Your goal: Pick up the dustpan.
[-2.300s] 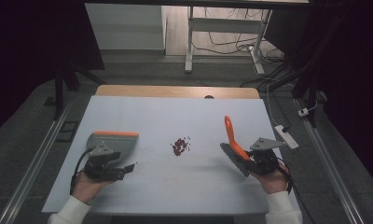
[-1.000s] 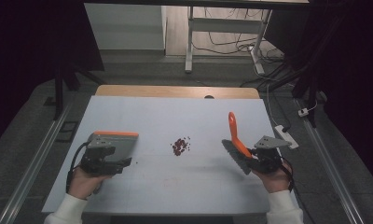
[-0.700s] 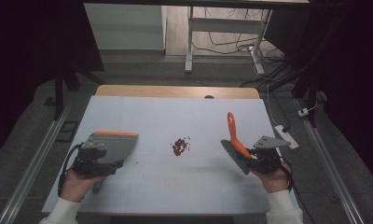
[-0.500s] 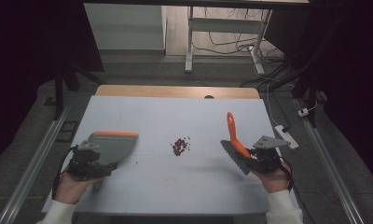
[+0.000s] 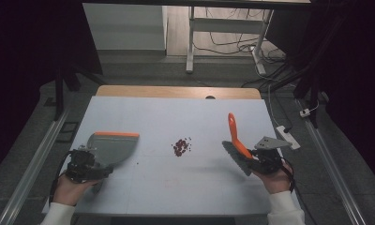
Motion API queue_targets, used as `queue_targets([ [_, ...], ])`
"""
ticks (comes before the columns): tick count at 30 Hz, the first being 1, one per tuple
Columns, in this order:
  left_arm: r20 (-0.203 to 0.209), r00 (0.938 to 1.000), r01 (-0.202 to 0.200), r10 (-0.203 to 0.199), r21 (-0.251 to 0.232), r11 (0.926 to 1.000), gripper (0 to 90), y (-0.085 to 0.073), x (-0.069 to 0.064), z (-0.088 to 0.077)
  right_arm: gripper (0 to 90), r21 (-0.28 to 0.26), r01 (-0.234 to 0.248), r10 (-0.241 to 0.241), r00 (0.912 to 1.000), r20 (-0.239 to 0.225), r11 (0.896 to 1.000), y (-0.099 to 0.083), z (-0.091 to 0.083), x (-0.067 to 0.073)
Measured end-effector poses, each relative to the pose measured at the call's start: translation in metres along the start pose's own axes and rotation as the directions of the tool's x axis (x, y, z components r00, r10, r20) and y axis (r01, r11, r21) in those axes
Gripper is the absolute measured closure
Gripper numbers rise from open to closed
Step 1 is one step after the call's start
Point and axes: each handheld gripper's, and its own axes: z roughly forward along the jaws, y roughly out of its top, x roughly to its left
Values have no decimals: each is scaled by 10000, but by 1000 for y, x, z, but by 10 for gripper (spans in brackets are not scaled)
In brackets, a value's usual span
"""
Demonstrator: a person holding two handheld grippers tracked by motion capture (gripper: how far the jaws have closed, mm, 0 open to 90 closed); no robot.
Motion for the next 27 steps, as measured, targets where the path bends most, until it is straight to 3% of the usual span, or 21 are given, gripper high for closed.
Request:
queue_targets([
  [6,-69,10000,66,-63,452,9990,186,-1,-4,15,692,48,28,-29,10000,38,10000,-1,1,0],
  [15,-304,9990,323,-312,357,9988,196,-5,-4,11,692,65,49,-50,10000,51,10000,-1,0,0],
  [20,-298,9984,504,-486,603,9969,204,-7,0,19,692,113,61,-62,10000,63,9999,-2,1,0],
  [21,-331,9966,772,-754,576,9953,188,-7,2,22,692,114,60,-61,10000,55,9999,-1,1,0],
  [24,-186,9943,1061,-1054,484,9932,206,-7,6,26,692,90,52,-52,10000,44,9999,-1,1,0],
  [27,-130,9933,1154,-1150,404,9925,245,-7,7,27,692,139,34,-34,10000,30,9999,-1,2,0],
])
